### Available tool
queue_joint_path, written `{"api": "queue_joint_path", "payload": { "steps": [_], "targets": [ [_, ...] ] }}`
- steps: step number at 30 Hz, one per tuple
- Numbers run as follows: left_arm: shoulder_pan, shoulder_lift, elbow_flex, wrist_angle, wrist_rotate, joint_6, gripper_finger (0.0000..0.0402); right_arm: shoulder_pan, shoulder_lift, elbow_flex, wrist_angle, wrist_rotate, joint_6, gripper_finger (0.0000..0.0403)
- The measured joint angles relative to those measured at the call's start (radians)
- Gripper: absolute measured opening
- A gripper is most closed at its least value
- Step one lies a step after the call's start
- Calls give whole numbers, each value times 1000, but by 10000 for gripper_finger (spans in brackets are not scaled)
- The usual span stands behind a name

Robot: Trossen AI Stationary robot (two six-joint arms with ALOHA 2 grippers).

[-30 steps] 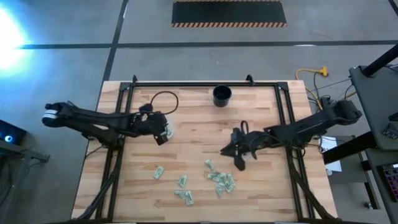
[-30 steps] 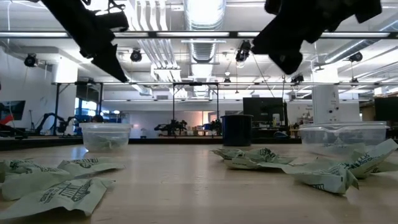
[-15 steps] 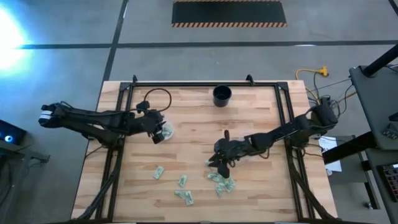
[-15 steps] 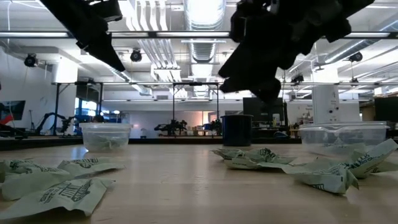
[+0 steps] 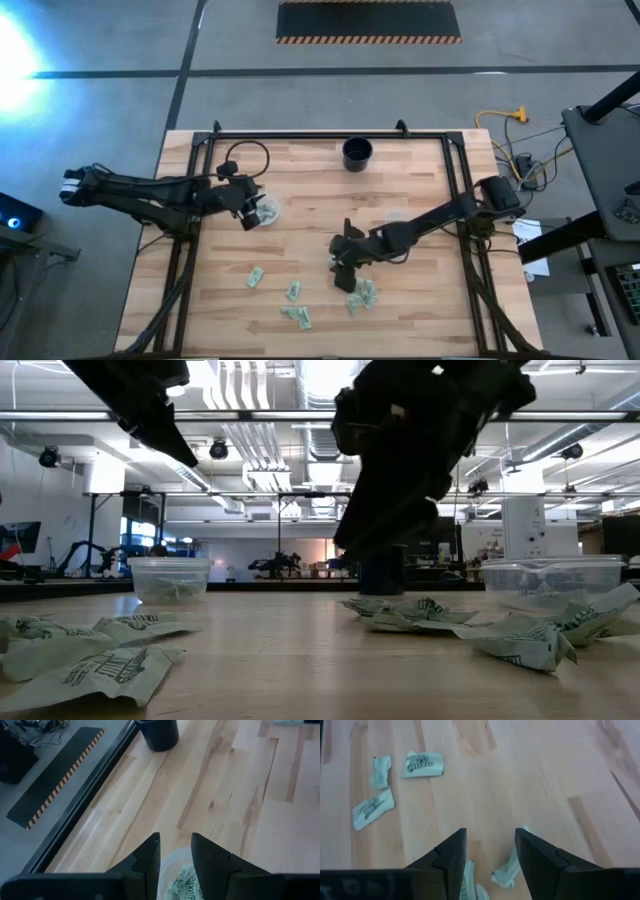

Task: Pick and place items into bin
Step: Put the white sweetener packet into the right transparent bin

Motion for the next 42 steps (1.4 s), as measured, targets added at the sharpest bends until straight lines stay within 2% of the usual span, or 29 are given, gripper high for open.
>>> {"api": "queue_joint_path", "payload": {
  "steps": [10,14,20,32,42],
  "targets": [
    [-1,-20,-2,3,3,0,93,5,122,122,-160,24,19,153],
    [-5,-21,-2,3,6,-1,93,6,128,159,-161,57,19,150],
    [-15,-21,-2,2,12,-1,93,5,125,194,-262,86,3,142],
    [-19,-19,-12,2,10,-1,93,5,125,193,-337,98,26,139],
    [-20,-18,-13,3,9,-1,93,5,125,159,-325,102,16,139]
  ]
}}
